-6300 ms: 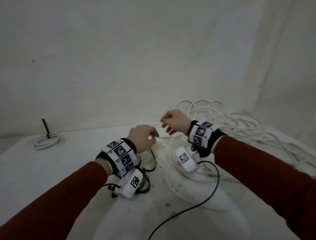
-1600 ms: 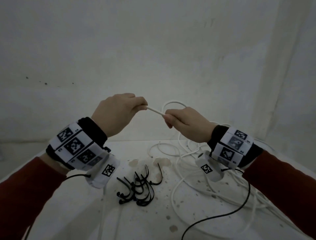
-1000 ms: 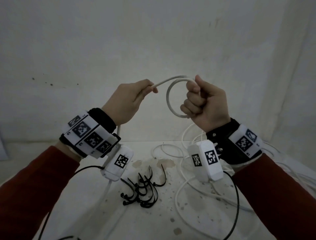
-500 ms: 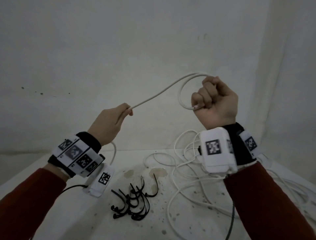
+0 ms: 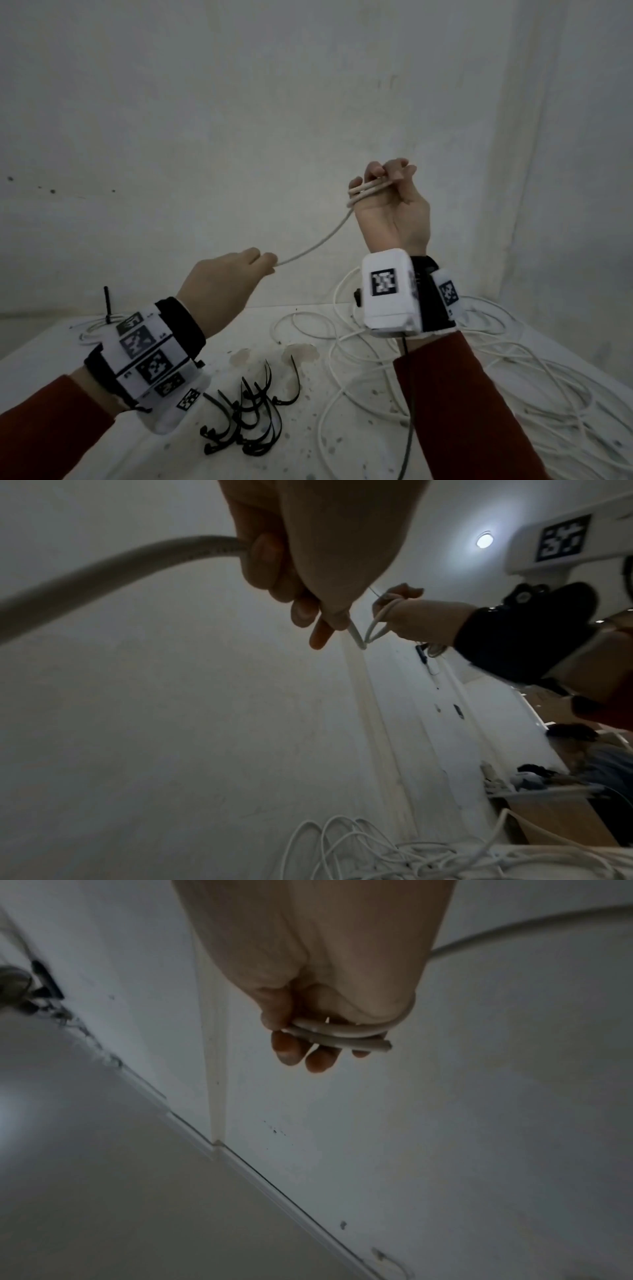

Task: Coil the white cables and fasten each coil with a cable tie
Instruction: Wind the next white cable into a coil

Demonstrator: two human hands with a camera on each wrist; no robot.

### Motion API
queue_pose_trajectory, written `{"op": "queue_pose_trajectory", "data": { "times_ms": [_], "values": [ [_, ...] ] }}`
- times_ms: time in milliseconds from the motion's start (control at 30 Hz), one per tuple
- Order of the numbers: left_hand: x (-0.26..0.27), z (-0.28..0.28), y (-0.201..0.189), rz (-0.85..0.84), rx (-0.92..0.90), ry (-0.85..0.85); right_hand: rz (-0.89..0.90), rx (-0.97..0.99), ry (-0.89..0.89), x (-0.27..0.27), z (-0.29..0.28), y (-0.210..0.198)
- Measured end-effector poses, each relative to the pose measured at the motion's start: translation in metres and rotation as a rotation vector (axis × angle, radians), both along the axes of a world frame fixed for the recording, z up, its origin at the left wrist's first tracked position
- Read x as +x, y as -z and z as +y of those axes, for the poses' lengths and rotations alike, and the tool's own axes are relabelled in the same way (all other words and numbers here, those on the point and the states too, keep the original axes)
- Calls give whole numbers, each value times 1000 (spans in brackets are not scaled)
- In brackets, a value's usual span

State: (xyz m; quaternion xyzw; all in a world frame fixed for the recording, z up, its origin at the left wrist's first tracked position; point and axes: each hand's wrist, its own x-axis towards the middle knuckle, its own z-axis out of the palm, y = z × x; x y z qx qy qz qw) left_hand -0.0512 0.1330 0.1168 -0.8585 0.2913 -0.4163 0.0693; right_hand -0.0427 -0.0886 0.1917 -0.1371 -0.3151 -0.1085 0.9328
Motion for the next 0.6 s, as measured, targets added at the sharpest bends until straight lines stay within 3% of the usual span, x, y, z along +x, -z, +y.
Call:
{"op": "queue_pose_trajectory", "data": {
  "times_ms": [200, 400, 600],
  "values": [
    [-15, -11, -6, -24, 61, 31, 73, -294, 202, 18, 17, 16],
    [-17, -9, -18, -83, 90, 94, -90, -1093, 645, 12, 29, 40],
    [-8, 5, -30, -99, 19, 107, -287, -1680, 725, 0, 24, 55]
  ]
}}
